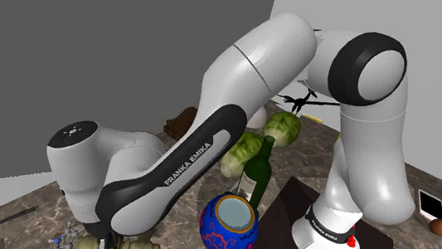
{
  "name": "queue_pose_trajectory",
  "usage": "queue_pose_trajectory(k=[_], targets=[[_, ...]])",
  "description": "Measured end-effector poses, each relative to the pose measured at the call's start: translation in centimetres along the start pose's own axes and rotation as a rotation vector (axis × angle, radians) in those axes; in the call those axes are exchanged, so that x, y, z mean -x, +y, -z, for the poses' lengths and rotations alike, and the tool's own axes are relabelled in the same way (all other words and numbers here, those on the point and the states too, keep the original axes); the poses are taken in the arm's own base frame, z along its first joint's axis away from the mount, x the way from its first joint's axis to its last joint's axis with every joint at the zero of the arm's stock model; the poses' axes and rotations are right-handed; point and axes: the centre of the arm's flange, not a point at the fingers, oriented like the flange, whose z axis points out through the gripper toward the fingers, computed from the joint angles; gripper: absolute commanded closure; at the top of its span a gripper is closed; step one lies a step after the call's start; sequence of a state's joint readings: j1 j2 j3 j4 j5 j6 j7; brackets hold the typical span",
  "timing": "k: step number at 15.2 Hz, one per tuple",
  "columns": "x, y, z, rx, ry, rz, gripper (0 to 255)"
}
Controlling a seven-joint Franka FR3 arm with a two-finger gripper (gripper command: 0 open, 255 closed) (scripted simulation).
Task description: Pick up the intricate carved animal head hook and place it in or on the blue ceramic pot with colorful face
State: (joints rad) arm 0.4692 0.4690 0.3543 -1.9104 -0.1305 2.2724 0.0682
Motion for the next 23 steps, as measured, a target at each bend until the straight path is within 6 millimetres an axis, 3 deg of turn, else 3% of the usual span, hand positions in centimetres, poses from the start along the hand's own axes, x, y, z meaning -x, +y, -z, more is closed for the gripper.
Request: queue_pose_trajectory(k=[23], targets=[[0.9,-0.6,12.1,0.0,0.0,0.0,255]])
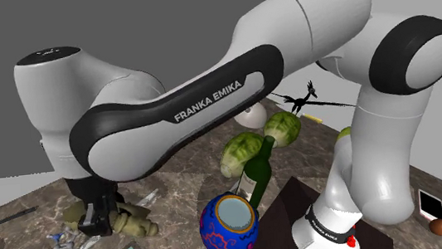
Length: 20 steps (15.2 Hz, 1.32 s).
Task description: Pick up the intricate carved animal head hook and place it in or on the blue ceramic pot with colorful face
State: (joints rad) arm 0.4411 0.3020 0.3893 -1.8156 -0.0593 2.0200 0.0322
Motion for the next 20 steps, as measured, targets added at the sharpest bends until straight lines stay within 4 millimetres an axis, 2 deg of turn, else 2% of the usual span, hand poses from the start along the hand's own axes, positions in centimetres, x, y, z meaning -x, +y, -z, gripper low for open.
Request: queue_pose_trajectory(k=[9,12,20], targets=[[0.4,-0.3,4.8,0.0,0.0,0.0,255],[3.2,-0.3,5.4,0.0,0.0,0.0,255],[13.5,0.0,5.5,0.0,-0.001,0.001,255]])
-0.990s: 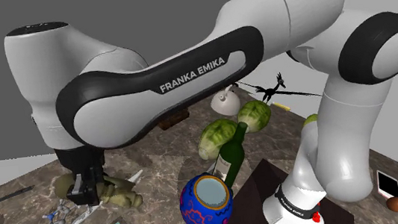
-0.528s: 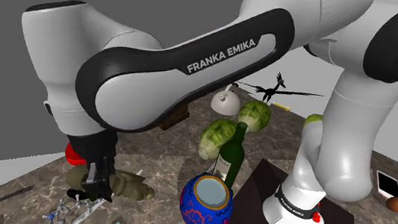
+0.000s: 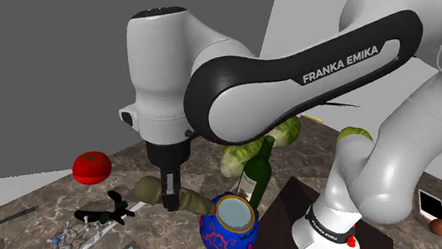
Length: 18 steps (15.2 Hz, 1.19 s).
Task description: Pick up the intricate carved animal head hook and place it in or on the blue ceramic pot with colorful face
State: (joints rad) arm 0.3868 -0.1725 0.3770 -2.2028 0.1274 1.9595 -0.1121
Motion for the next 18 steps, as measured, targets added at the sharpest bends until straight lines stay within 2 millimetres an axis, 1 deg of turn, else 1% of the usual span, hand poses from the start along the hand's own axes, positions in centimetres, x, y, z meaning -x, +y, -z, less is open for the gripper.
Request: queue_pose_trajectory(k=[2,3,5,8,10,11,13,18], targets=[[2.6,0.1,-0.4,0.0,0.0,0.0,255],[3.8,0.3,-0.2,0.0,0.0,0.0,255],[6.3,-0.1,-0.6,0.001,0.0,-0.001,255],[10.7,0.5,-0.7,0.0,0.0,-0.001,255],[13.3,0.2,-0.6,0.001,0.0,-0.001,255],[14.8,0.4,-0.5,0.0,0.0,-0.001,255],[15.9,0.4,-0.9,0.0,0.0,-0.001,255],[16.3,0.4,-3.1,-0.001,0.0,-0.001,255]])
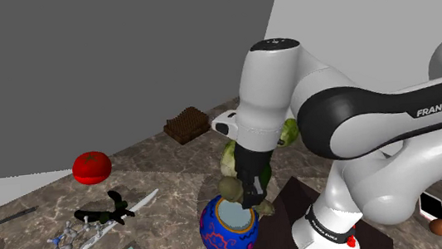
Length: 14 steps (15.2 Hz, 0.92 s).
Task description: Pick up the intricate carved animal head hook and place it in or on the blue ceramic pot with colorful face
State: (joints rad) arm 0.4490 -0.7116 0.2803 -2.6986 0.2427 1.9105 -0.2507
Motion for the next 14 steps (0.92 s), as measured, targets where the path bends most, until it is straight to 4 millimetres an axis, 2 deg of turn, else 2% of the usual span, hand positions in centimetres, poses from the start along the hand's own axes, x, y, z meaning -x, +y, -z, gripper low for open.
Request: queue_pose_trajectory(k=[10,14], targets=[[-0.5,0.4,-5.6,0.0,0.001,0.0,255],[-0.5,0.4,-6.1,0.0,0.002,0.0,255]])
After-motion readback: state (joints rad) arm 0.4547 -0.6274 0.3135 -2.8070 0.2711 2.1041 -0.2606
